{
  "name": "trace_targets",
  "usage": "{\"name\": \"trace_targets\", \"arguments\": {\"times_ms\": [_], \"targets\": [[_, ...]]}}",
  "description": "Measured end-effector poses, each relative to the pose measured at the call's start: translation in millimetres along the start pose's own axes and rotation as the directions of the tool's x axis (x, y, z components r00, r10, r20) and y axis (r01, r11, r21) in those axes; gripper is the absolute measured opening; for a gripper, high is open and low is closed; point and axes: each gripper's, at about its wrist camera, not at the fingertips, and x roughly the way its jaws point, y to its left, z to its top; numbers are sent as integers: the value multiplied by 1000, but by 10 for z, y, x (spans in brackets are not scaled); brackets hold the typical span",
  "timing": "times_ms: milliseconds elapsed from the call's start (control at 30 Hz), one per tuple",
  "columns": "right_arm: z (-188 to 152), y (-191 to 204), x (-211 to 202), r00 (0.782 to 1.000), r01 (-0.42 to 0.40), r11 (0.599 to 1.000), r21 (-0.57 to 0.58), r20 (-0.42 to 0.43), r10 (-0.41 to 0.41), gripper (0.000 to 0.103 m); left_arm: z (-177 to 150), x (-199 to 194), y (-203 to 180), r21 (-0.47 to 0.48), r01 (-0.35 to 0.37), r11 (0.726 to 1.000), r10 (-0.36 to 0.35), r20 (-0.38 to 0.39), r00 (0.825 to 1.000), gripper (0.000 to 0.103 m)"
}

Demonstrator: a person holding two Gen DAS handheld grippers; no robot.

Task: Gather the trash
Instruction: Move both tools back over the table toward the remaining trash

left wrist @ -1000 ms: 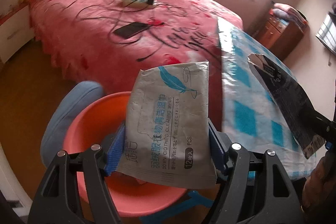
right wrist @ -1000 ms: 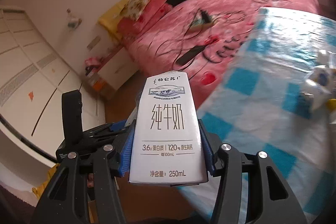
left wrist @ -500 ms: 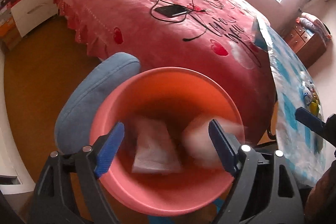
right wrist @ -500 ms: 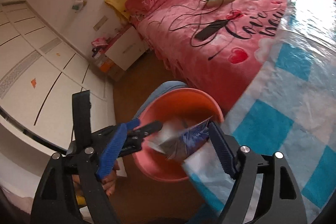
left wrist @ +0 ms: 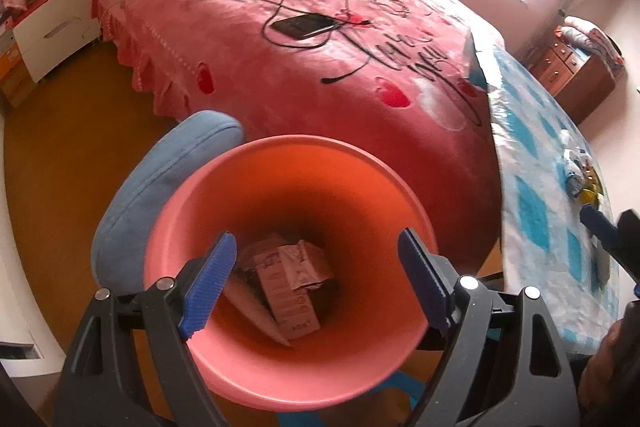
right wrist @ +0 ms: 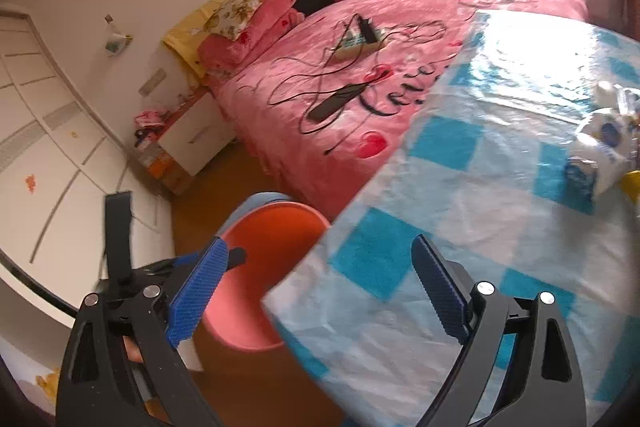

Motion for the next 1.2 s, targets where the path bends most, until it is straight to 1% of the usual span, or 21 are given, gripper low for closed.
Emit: {"name": "trace_targets", "arguments": {"times_ms": [300,533,933,1200], "targets": [[-109,-225,-186,994,99,995,-6,47,-99,92,72,-130,-425,66,50,997,-53,35,998,84],[-133,-376,-376,983,157,988,-6,94,-155,92,62,-158,-788,115,99,988,-102,23,994,84],[-135,-701,-684,959,233,972,23,160,-233,92,41,-160,-1289,180,126,976,-128,1,992,84],[-166,-907,-875,945,266,962,53,183,-271,92,4,-146,-1590,219,135,966,-135,-14,991,84]]}}
